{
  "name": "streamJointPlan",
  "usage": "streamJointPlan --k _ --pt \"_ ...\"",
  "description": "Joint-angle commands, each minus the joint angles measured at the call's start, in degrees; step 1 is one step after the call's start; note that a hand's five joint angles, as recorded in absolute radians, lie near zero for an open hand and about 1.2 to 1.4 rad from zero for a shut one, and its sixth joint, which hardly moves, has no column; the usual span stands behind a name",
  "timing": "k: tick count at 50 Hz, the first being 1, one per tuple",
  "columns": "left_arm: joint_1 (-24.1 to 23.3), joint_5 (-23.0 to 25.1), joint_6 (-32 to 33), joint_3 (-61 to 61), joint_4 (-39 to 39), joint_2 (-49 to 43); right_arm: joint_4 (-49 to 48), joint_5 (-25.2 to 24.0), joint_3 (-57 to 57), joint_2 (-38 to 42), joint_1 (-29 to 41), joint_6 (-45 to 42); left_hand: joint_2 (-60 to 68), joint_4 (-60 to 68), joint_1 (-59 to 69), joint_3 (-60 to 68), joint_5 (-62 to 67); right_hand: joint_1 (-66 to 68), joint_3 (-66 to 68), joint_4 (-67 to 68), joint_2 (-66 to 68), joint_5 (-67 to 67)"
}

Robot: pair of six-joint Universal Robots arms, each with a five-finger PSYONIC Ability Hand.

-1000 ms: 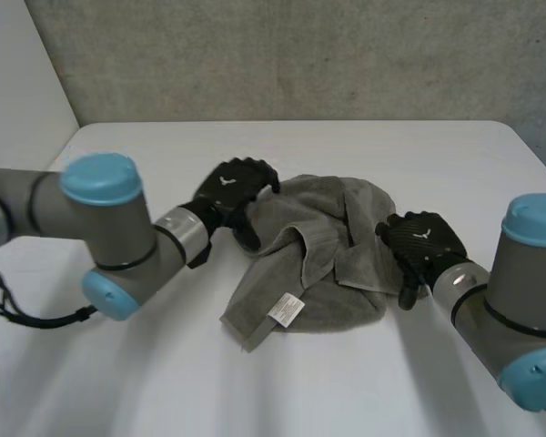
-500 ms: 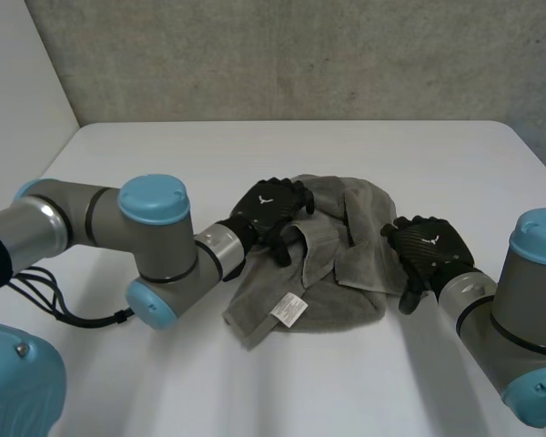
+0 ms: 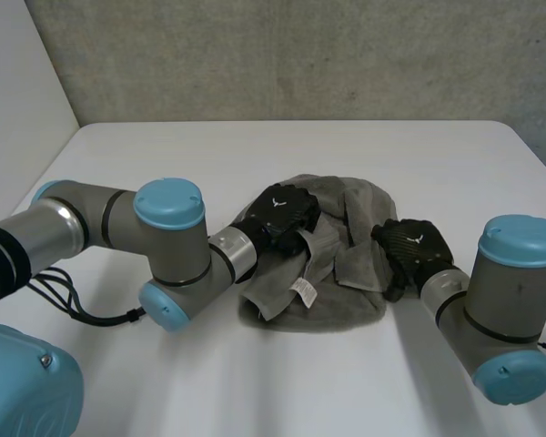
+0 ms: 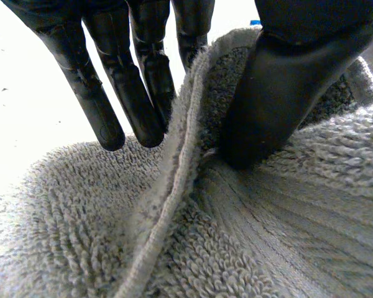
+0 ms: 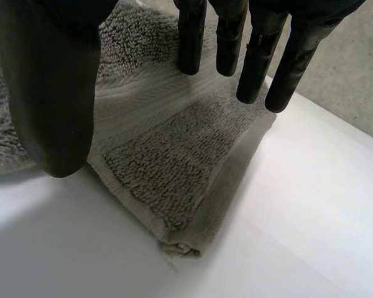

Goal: Fold the towel.

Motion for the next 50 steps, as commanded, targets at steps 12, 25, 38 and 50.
streamJointPlan --k 12,25,38,50 --pt "2.1 -0.4 -0.1 -1.3 -0.7 5.6 0.2 0.2 -3.4 3.3 0.4 -0.2 5.2 5.1 5.9 5.7 6.0 15.2 14.6 14.2 15.2 13.6" --pt "2.7 -0.8 -0.1 -3.1 -1.5 7.4 0.4 0.6 -3.7 -0.3 0.3 0.4 14.2 14.1 15.0 14.8 15.1 58.8 58.1 57.8 58.7 57.2" --pt "11.1 -0.9 -0.4 -5.1 -12.0 23.5 27.3 -1.0 -16.5 -15.8 -5.5 -8.0 20.8 20.7 21.5 21.3 21.6 58.8 58.1 57.8 58.7 57.2" --pt "17.3 -0.8 0.4 -8.9 -26.0 30.0 52.8 -5.9 -30.4 -8.2 -7.7 -25.7 20.8 20.7 21.5 21.3 21.6 58.8 58.1 57.8 58.7 57.2"
